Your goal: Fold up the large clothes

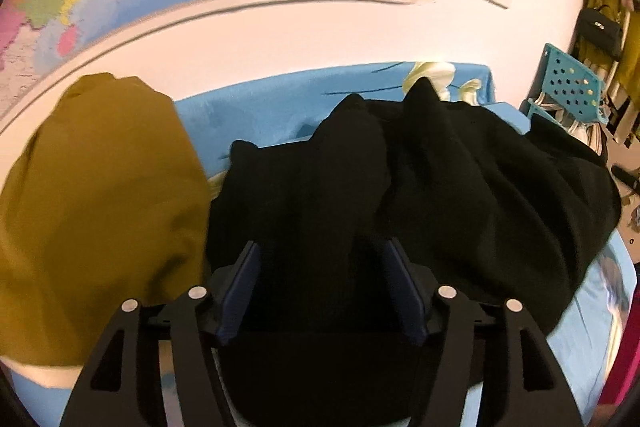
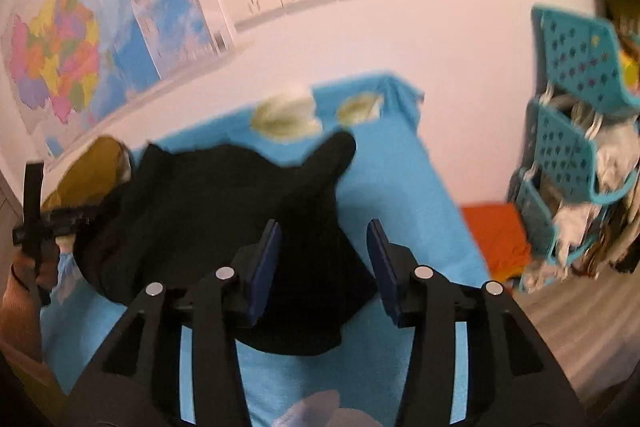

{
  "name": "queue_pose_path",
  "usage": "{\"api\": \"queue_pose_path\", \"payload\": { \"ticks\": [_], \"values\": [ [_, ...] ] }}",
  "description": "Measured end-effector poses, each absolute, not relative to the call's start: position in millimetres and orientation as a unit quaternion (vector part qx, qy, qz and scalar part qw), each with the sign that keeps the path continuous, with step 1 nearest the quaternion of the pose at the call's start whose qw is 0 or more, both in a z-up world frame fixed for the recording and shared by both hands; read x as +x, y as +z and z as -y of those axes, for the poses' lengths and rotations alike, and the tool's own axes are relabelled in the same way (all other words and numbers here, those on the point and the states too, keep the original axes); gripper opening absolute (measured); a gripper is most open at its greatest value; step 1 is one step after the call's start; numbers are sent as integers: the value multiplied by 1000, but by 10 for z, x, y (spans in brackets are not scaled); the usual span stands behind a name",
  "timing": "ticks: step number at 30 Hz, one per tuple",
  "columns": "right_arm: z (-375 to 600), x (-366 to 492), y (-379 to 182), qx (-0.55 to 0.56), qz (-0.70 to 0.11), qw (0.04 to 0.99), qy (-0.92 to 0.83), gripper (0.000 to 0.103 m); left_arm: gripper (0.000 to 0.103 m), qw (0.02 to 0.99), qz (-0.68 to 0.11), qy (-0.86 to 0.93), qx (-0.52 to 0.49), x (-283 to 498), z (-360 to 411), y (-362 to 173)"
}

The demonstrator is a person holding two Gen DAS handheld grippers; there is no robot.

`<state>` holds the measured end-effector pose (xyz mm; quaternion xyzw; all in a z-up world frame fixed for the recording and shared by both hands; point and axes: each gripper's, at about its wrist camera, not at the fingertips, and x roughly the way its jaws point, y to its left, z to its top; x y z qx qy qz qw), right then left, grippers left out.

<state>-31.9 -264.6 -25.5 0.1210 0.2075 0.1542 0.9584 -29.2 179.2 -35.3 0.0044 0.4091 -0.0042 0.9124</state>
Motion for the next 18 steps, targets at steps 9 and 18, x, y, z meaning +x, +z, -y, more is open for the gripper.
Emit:
{"api": "queue_pose_path", "payload": {
  "ticks": [9, 18],
  "values": [
    [1497, -233, -400, 16, -235, 923, 306, 43, 68, 909, -415, -40, -2, -613, -1690, -539],
    [1199, -64, -467, -18, -255, 926, 278, 55, 76, 910, -414, -16, -22, -598, -1722, -582]
  ]
}}
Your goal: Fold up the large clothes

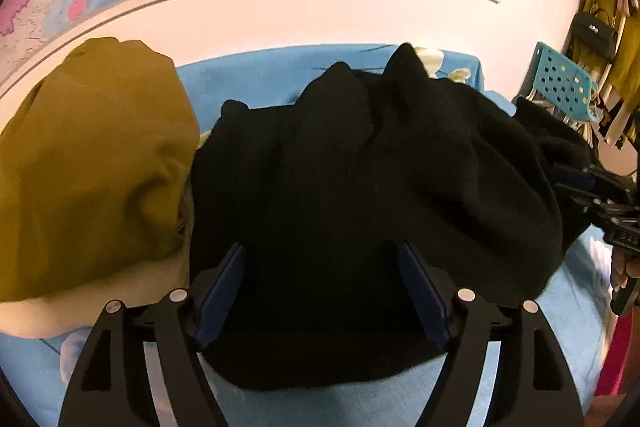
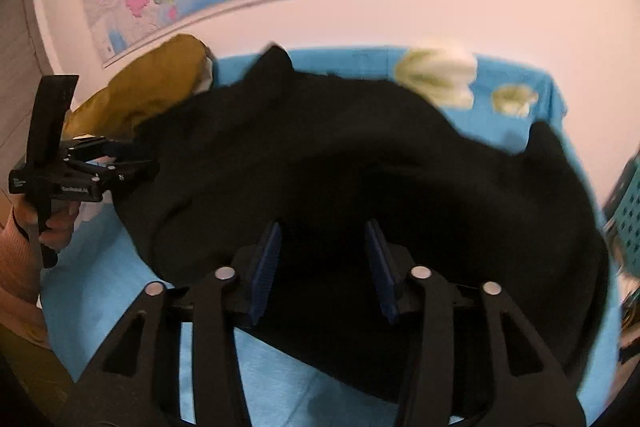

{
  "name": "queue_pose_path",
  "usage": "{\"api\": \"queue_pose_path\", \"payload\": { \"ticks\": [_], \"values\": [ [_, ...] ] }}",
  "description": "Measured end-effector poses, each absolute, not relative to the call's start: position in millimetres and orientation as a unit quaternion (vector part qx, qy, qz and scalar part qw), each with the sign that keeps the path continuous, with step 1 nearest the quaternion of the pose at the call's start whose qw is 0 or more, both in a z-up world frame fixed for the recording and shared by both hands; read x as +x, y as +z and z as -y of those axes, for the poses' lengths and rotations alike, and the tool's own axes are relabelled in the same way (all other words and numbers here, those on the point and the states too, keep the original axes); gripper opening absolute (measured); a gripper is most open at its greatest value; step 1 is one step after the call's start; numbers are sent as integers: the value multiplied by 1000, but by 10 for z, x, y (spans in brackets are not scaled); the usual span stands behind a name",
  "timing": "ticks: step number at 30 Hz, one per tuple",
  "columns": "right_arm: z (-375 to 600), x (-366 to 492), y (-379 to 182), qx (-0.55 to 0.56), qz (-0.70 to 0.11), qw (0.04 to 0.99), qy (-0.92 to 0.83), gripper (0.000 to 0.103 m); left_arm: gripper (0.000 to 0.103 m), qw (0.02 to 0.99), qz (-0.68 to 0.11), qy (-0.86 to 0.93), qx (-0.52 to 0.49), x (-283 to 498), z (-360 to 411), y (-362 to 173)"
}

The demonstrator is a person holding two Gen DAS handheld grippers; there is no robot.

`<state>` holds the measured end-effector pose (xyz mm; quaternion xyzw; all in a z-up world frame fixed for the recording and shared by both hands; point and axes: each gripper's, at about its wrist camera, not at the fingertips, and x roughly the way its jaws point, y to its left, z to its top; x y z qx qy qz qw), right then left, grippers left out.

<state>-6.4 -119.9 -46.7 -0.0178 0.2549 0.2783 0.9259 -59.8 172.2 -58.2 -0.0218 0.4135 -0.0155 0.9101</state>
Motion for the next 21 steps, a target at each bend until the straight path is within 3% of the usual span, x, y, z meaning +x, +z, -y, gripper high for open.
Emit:
{"api": "queue_pose_path", "payload": {
  "ticks": [5, 10, 16, 21],
  "values": [
    [970, -389, -292, -66, -216, 919, 324, 65, 81, 910, -410, -22, -53, -831, -1758, -539],
    [458, -537, -472, -165, -212, 900, 343, 72, 84, 909, -405, -38, -84, -1038, -1742, -519],
    [9, -589, -815, -290, -200, 882, 312, 74, 85, 895, -422, -71, -126, -1221, -1741, -616],
    [-36, -534, -912, -311, -190, 886, 287, 72, 85, 882, -443, -73, -143, -1256, -1725, -789]
  ]
}}
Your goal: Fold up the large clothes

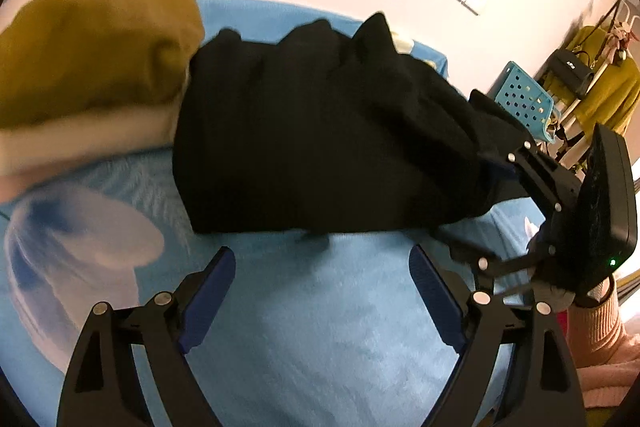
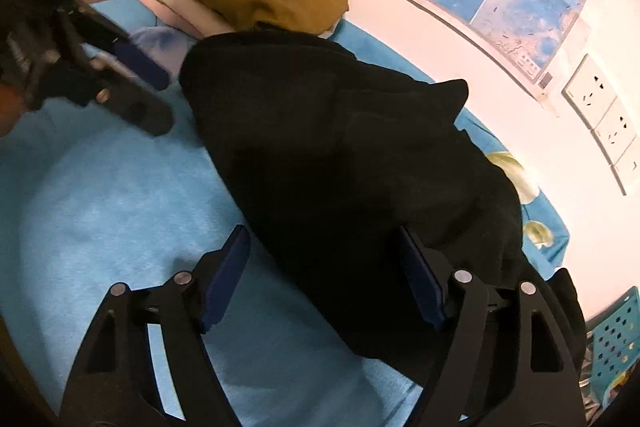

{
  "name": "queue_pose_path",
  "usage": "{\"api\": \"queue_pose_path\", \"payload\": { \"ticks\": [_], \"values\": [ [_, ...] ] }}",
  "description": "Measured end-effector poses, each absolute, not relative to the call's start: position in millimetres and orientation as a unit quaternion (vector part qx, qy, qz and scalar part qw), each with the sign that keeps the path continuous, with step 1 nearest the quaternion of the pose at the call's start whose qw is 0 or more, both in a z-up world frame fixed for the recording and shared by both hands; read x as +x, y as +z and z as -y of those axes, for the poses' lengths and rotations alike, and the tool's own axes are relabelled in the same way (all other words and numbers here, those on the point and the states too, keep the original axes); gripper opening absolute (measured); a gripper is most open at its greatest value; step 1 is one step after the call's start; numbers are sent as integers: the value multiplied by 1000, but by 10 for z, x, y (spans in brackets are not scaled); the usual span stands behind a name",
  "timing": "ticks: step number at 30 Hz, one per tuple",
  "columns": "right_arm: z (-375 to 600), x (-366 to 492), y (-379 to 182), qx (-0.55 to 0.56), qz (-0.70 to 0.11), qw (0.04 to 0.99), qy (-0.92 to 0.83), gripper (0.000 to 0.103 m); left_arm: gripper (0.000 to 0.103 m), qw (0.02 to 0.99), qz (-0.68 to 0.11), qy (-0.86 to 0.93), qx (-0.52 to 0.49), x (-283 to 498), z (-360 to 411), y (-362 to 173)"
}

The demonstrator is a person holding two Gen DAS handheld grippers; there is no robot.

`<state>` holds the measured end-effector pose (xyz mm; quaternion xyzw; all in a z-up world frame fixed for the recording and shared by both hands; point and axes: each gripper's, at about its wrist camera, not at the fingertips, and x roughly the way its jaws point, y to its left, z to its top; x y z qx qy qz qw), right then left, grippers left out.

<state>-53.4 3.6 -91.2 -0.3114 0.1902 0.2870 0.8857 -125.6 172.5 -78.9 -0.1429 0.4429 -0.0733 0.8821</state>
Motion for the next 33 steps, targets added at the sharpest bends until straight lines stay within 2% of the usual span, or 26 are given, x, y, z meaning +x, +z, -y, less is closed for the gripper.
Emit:
{"api": "queue_pose_path", "payload": {
  "ticks": [5, 8, 10, 13, 16, 27, 33],
  "values": [
    [-54, -495, -946, -312, -185, 890, 275, 69, 85, 881, -446, -77, -140, -1239, -1655, -826],
    [-89, -453, -970, -316, -184, 891, 271, 63, 85, 881, -444, -83, -140, -1231, -1626, -824],
    [-75, -436, -937, -303, -186, 892, 280, 50, 85, 880, -445, -87, -140, -1215, -1610, -829],
    [2, -402, -827, -267, -191, 898, 294, 39, 85, 875, -449, -94, -152, -1185, -1590, -854],
    [117, -336, -666, -210, -199, 905, 312, 34, 85, 869, -448, -111, -178, -1131, -1598, -876],
    [189, -280, -636, -144, -200, 910, 332, 33, 85, 830, -407, -158, -347, -810, -1791, -932],
    [237, -253, -631, -122, -200, 911, 339, 33, 85, 808, -397, -158, -406, -607, -1805, -1018]
  ]
}}
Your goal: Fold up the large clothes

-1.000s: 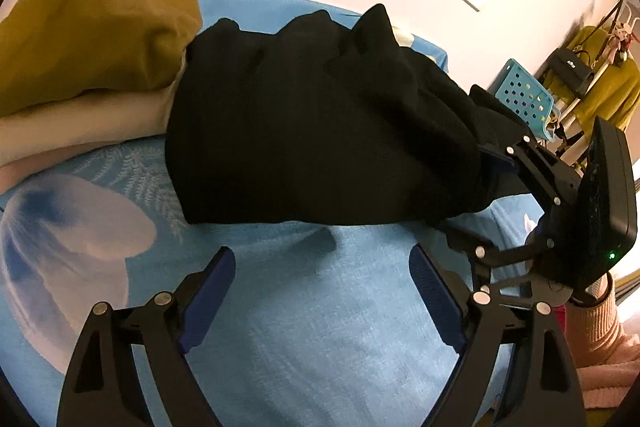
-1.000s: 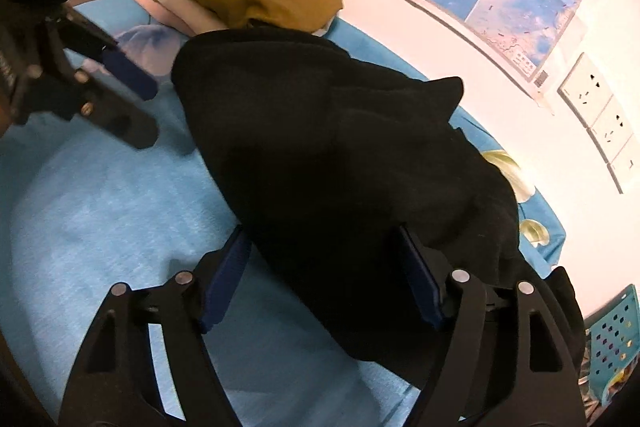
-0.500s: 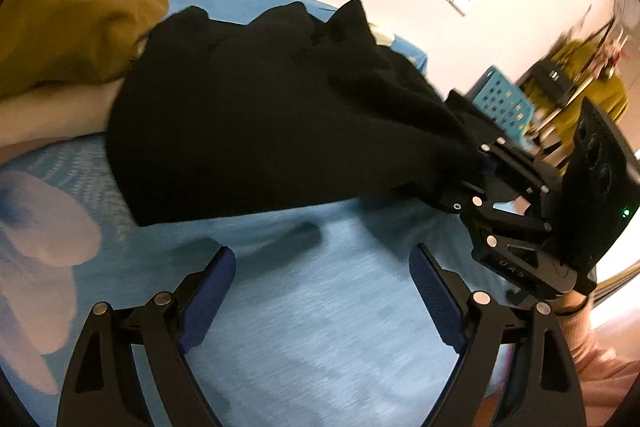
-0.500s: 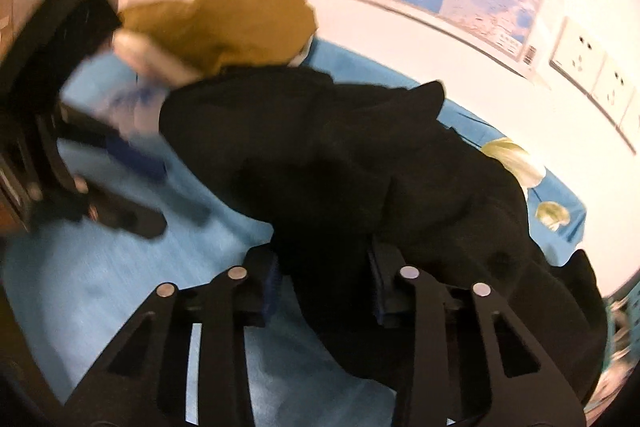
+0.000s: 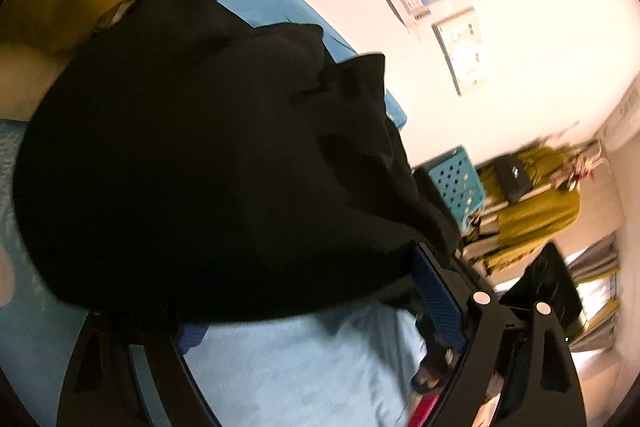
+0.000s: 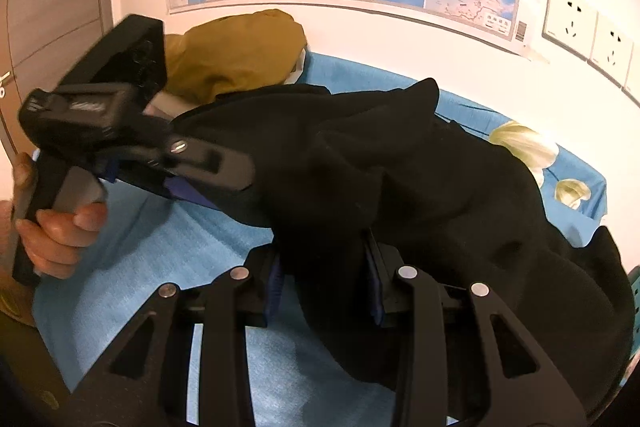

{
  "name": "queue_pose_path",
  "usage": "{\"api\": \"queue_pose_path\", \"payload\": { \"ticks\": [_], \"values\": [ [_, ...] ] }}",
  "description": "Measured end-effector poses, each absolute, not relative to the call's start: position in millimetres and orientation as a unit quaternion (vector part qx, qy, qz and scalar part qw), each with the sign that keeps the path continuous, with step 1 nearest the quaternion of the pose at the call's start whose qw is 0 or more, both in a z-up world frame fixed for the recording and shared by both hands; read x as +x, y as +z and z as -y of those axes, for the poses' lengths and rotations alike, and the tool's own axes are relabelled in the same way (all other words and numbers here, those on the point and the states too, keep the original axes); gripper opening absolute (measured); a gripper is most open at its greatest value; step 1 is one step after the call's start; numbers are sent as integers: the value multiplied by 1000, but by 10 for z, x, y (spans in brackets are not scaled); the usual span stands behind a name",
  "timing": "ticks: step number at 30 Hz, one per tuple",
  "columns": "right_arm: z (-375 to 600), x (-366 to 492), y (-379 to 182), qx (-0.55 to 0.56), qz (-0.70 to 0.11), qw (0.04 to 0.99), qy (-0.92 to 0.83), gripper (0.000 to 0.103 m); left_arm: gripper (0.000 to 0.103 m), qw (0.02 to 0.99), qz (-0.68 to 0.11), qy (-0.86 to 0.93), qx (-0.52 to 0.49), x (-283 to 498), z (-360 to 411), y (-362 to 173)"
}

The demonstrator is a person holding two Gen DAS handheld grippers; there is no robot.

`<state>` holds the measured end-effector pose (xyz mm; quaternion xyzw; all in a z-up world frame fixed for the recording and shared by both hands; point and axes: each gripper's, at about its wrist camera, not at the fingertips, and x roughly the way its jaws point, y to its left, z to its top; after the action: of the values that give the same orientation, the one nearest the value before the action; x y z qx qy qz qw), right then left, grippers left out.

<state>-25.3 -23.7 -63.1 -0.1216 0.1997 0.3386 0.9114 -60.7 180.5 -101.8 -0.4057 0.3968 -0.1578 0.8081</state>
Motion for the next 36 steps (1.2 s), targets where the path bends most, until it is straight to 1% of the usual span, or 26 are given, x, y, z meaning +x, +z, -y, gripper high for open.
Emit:
{"api": "queue_pose_path", "payload": {
  "ticks": [4, 8, 11, 13, 14, 15, 16, 18, 19, 20, 21, 22, 24, 27, 30, 36],
  "values": [
    [261, -257, -641, -112, -199, 911, 343, 33, 85, 806, -365, -147, -443, -584, -1893, -1006],
    [296, -241, -662, -95, -205, 908, 354, 34, 82, 821, -378, -106, -415, -478, -1881, -1005],
    [335, -234, -685, -76, -218, 904, 360, 37, 80, 830, -384, -83, -395, -347, -1854, -988],
    [438, -265, -683, -42, -232, 898, 373, 43, 73, 832, -397, -77, -379, -263, -1819, -967],
    [484, -292, -680, -27, -236, 894, 379, 45, 64, 832, -404, -81, -372, -241, -1791, -951],
    [586, -327, -681, -2, -240, 889, 390, 52, 59, 832, -408, -81, -367, -241, -1787, -951],
    [725, -374, -690, 29, -242, 883, 400, 60, 55, 834, -416, -75, -356, -231, -1774, -947],
    [1008, -467, -766, 96, -255, 863, 425, 69, 50, 837, -430, -73, -330, -202, -1737, -944],
    [1221, -534, -854, 141, -264, 851, 431, 73, 50, 838, -432, -73, -325, -195, -1734, -953],
    [1327, -568, -909, 160, -270, 847, 429, 75, 50, 838, -434, -75, -321, -195, -1755, -960],
    [1498, -616, -1004, 189, -283, 842, 418, 81, 50, 840, -434, -76, -316, -190, -1744, -949],
    [1603, -650, -1075, 207, -290, 842, 405, 83, 50, 842, -435, -75, -311, -194, -1742, -947],
    [1889, -685, -1263, 267, -307, 838, 363, 83, 50, 844, -439, -75, -300, -185, -1726, -946],
    [2103, -647, -1356, 317, -312, 839, 314, 83, 50, 845, -439, -77, -296, -214, -1797, -947],
    [2155, -498, -1348, 346, -305, 842, 280, 90, 51, 843, -440, -82, -297, -259, -1857, -963],
    [1990, -158, -1268, 356, -299, 856, 226, 90, 52, 843, -442, -91, -293, -238, -1832, -967]
  ]
}}
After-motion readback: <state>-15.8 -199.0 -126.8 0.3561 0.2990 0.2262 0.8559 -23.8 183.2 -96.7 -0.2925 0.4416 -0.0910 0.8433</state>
